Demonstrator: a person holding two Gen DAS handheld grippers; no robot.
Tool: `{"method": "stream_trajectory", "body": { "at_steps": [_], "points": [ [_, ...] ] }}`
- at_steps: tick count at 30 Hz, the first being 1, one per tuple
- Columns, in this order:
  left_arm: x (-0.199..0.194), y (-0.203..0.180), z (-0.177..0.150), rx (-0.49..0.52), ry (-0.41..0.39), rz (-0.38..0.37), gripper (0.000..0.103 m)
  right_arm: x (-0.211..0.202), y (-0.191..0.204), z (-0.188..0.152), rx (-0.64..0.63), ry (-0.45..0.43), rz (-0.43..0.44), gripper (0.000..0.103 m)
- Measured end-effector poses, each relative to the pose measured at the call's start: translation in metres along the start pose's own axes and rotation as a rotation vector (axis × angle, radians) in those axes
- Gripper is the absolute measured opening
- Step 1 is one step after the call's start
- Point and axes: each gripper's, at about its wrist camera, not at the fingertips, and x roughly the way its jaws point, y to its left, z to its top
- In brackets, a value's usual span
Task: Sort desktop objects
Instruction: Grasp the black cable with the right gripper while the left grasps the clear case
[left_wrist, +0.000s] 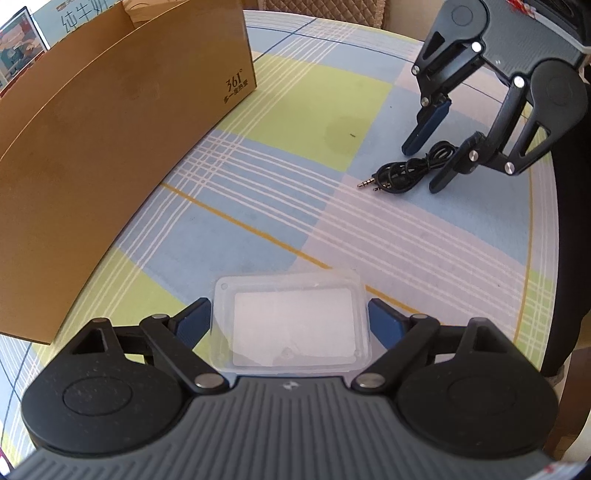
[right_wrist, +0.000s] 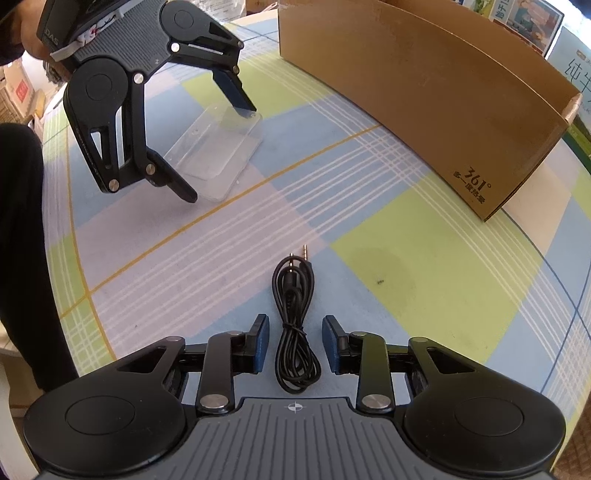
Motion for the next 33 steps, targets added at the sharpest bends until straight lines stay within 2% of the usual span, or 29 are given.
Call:
{"method": "stream_trajectory", "body": {
  "at_steps": [10,12,13,30,31,32,33],
  "points": [
    [-0.002,0.001,-0.003,-0.014,-0.011,-0.014,0.084,0.003,0.002,0.004,0.032,-0.022,0.008,0.027],
    [-0.003,0.001,-0.004,-0.017,-0.014,-0.023,0.083,0.003,0.002,0.005,0.038,-0.023,0.008,0.023],
    [-0.003,0.001,-0.004,-0.018,-0.016,-0.026,0.083,0.003,0.002,0.006,0.039,-0.024,0.006,0.017],
    [-0.019,-0.006,-0.001,-0.034,-0.027,0.006,0.083,-0.009,0.007,0.003,0.052,-0.049,-0.036,0.014],
    [-0.021,-0.006,0.0,-0.036,-0.028,0.009,0.083,-0.01,0.007,0.004,0.051,-0.051,-0.039,0.013],
    [-0.023,-0.006,0.0,-0.036,-0.029,0.012,0.083,-0.012,0.008,0.005,0.049,-0.052,-0.041,0.005],
    [-0.025,-0.007,-0.001,-0.034,-0.03,0.015,0.083,-0.014,0.009,0.005,0.049,-0.055,-0.045,0.005]
  ]
}}
